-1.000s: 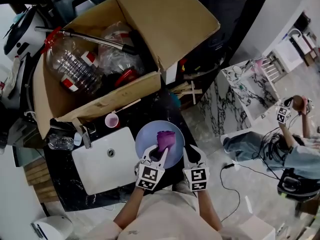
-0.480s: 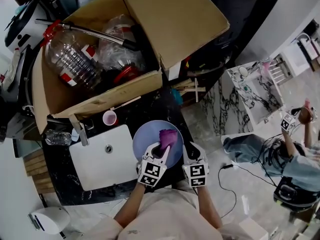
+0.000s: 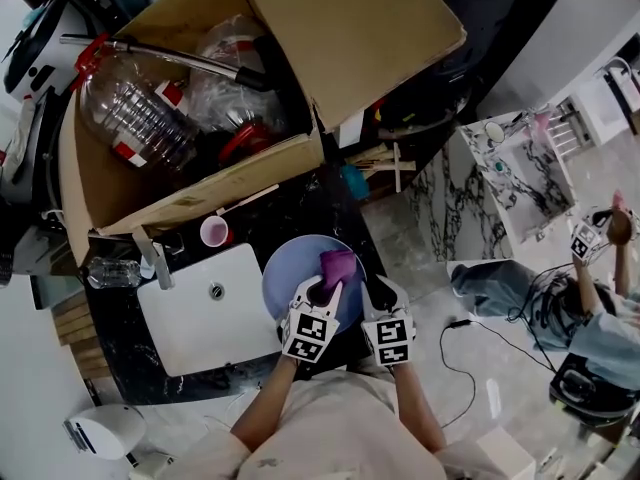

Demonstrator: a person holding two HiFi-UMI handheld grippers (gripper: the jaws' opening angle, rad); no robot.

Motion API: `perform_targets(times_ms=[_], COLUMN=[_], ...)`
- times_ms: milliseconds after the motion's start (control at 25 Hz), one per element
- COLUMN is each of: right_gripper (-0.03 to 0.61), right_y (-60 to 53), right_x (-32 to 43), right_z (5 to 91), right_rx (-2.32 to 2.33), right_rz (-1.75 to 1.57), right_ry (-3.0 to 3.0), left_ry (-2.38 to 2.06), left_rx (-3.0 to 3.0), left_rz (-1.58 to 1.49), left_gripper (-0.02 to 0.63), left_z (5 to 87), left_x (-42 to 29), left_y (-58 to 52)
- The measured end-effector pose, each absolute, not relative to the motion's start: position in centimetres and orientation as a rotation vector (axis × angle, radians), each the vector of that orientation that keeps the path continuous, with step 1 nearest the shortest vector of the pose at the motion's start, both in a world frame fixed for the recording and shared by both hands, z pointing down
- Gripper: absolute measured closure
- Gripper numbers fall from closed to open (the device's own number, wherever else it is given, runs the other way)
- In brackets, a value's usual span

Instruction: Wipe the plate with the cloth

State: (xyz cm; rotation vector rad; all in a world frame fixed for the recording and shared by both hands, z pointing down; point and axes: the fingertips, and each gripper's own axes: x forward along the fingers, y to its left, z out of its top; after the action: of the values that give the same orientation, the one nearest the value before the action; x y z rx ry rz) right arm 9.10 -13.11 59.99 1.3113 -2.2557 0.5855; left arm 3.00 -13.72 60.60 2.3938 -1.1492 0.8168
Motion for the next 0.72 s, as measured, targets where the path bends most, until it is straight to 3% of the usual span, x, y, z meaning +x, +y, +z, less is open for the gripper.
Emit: perform_targets(times_ms=[720], right_gripper=[0.489], right_y=[-13.8], right_x=[8.6], right_z=[62.2], right_rx=[1.236], right_rz=[0.623], right_ry=[-2.262], left_ry=[-1.117], left_rx=[2.413], left_rz=[0.893], left_gripper=[0.554], left_z=[63.1], left_x=[4.5], left_y=[-15.7])
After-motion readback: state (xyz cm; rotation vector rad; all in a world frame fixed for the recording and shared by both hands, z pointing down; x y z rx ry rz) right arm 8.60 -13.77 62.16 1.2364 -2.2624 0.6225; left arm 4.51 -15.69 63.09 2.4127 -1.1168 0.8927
